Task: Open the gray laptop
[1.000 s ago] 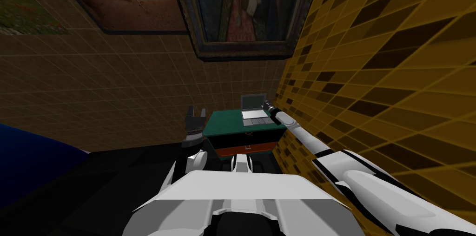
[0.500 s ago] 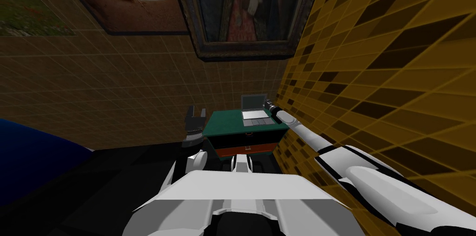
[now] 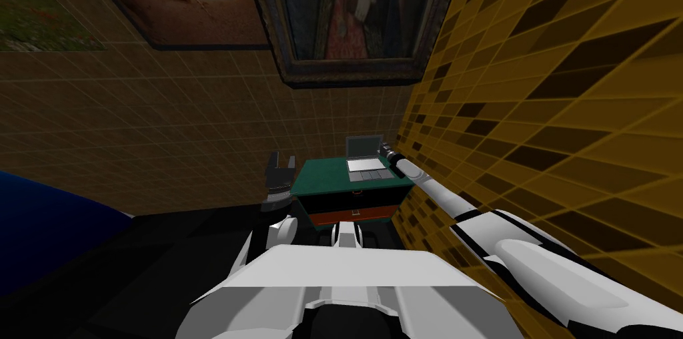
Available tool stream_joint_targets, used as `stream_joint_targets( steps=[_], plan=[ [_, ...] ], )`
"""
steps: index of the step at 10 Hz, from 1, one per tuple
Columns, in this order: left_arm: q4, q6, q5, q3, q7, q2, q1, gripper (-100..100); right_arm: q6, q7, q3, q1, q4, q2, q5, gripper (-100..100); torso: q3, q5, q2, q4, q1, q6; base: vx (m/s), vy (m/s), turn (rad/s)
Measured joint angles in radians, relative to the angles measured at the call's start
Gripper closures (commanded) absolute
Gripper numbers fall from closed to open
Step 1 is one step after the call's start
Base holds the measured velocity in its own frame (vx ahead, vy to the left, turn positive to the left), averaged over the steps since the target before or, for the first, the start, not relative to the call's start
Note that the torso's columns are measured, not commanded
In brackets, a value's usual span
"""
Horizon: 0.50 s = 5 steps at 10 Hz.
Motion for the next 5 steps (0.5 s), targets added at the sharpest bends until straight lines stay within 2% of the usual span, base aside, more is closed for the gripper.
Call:
stream_joint_targets(
  steps=[1, 2, 3, 4, 5],
  plan=[
    [0.000, 0.000, 0.000, 0.000, 0.000, 0.000, 0.000, 0, 0.056, 0.000, 0.098, -0.035, 0.021, -0.067, -0.050, -100, -0.001, 0.000, -0.001, 0.000, -0.001, 0.000, 0.015, -0.015, 0.026],
    [0.000, 0.000, 0.000, 0.000, 0.000, 0.000, 0.000, 0, 0.073, -0.059, 0.123, -0.044, 0.033, -0.068, 0.014, -100, -0.001, 0.000, -0.001, -0.001, -0.001, 0.000, 0.009, -0.009, 0.001],
    [0.000, 0.000, 0.000, 0.000, 0.000, 0.000, 0.000, 0, 0.036, -0.035, 0.075, -0.027, 0.028, -0.031, 0.036, -100, 0.000, 0.000, 0.000, 0.000, 0.000, 0.000, 0.000, 0.000, 0.000],
    [0.000, 0.000, 0.000, 0.000, 0.000, 0.000, 0.000, 0, 0.010, 0.006, 0.036, -0.024, 0.030, -0.013, 0.045, -100, 0.000, 0.000, 0.000, 0.000, 0.000, 0.000, 0.000, 0.000, 0.000],
    [0.000, 0.000, 0.000, 0.000, 0.000, 0.000, 0.000, 0, 0.033, -0.003, 0.070, -0.042, 0.039, -0.043, 0.024, -100, 0.000, 0.000, 0.001, 0.000, 0.000, 0.000, 0.000, 0.000, 0.000]
  ],
)
